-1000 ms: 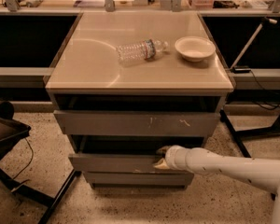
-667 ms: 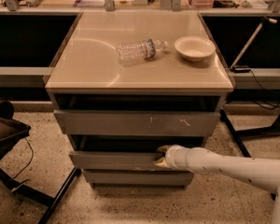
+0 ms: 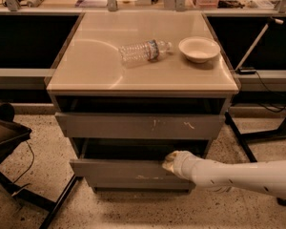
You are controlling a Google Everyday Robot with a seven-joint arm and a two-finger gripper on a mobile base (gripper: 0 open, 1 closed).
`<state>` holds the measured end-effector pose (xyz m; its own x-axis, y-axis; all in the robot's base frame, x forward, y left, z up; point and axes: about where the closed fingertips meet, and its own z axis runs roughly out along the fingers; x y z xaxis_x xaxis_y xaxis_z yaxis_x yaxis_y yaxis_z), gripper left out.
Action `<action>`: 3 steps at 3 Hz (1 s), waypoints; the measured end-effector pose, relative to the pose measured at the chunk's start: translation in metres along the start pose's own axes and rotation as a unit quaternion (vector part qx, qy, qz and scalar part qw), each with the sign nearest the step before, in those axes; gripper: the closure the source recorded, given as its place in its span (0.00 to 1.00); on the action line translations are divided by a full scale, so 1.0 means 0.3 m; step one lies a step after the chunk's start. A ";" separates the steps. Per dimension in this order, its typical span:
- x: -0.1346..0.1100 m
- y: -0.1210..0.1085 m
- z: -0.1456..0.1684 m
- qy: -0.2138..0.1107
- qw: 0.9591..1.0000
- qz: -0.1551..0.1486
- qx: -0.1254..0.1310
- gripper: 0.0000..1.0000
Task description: Open middle drawer
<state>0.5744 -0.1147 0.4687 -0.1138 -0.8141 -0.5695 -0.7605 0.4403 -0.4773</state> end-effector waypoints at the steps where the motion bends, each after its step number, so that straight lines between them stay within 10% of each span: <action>1: -0.119 -0.046 -0.186 0.007 0.997 0.019 0.068 1.00; 3: -0.112 -0.069 -0.284 0.024 0.994 0.026 0.103 0.58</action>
Offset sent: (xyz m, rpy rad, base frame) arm -0.0135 0.0013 0.0472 -0.0015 -0.0644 -0.0817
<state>0.5394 -0.1287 0.5547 -0.1828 -0.8032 -0.5670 -0.6062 0.5461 -0.5782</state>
